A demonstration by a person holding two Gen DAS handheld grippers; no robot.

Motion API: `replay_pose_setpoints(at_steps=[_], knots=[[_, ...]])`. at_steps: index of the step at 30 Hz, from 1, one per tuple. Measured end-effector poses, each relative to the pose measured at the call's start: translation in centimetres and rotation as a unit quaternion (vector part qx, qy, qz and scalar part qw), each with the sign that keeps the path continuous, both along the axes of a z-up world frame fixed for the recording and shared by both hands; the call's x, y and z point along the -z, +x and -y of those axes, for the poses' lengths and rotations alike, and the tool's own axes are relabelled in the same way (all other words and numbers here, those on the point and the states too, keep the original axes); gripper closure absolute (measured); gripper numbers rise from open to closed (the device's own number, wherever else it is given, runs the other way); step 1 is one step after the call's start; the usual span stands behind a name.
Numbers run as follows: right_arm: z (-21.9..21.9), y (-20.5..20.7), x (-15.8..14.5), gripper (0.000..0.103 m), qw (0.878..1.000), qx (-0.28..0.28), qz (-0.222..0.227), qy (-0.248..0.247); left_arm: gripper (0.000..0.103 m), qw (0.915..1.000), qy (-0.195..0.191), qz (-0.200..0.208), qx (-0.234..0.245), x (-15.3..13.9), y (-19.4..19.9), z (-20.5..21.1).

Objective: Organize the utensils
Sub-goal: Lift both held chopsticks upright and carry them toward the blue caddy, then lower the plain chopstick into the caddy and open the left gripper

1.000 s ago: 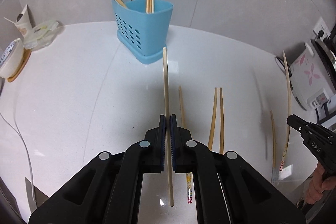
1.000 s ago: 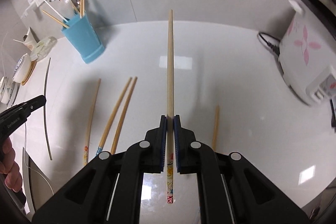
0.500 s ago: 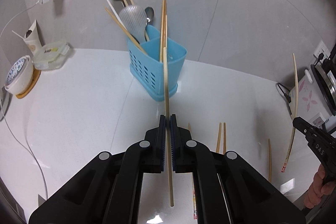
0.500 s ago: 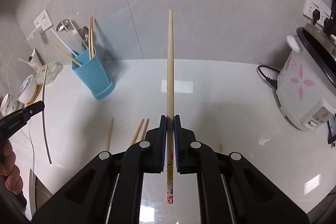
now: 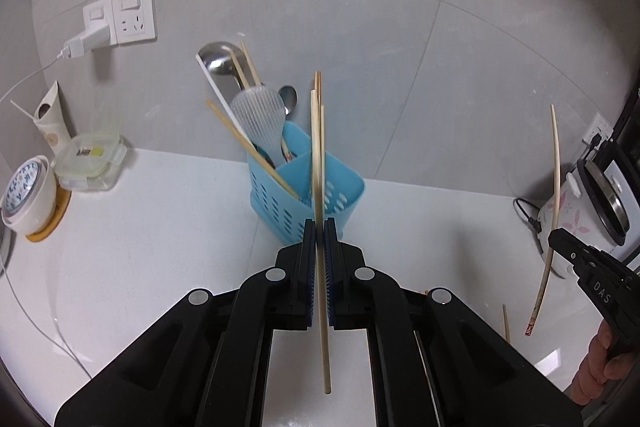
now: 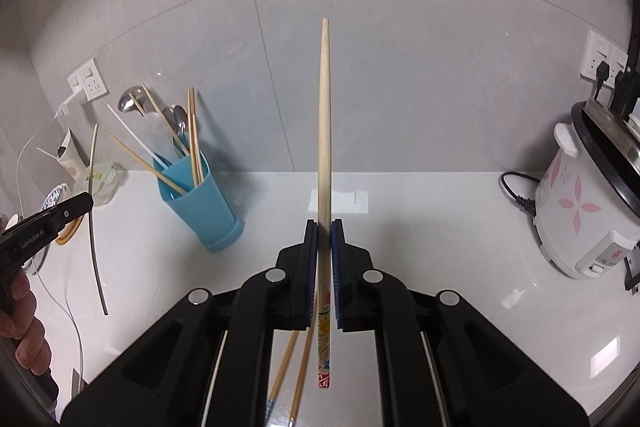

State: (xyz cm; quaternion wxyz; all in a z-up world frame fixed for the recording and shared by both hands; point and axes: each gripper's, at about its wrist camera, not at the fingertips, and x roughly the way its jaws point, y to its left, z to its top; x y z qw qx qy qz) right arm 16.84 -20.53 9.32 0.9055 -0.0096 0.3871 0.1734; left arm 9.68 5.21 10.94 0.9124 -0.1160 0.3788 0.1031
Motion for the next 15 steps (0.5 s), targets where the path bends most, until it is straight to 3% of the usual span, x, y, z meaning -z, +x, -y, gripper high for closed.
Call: replay_pose_setpoints(at_steps=[15], knots=[[-5.3,2.4,-2.4,0.097,1.0,0.007,0.029,0.002,0.099,0.9984,0.004,0.047,0.033,-2.6,4.7,-2.7]])
